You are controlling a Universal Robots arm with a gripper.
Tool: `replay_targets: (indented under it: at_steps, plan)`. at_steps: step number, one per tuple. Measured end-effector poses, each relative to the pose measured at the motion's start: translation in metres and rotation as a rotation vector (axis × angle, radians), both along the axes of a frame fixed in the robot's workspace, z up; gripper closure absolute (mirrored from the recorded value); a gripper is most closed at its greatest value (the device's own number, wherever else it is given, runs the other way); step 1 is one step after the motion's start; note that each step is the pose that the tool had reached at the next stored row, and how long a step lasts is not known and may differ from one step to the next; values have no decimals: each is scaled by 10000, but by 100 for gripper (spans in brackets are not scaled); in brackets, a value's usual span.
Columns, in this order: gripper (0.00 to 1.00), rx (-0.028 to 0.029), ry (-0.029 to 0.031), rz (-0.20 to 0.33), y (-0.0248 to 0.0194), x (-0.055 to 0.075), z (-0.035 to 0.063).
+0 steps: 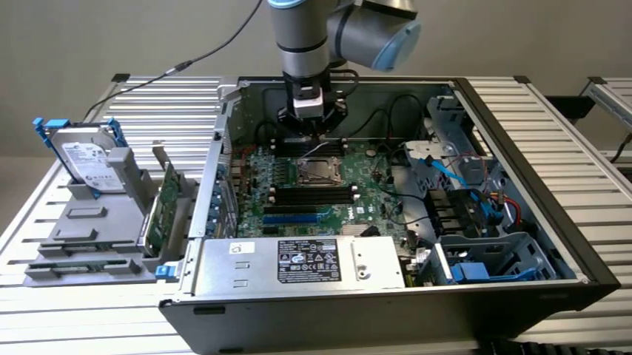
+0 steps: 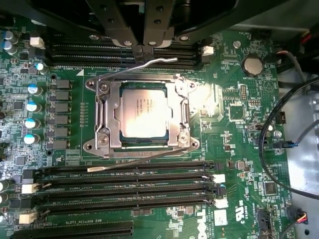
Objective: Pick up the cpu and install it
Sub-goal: 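Install the first cpu locking lever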
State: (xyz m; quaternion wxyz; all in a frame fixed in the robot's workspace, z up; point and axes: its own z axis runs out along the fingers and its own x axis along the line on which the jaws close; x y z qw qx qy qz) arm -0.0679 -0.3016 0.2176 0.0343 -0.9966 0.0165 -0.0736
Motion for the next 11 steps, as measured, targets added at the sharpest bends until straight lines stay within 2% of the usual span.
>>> replay_targets:
  at_steps: [6,11]
  plan:
    - [89,0,1,0,1,-144,1]
    - [89,0,1,0,1,-212,2]
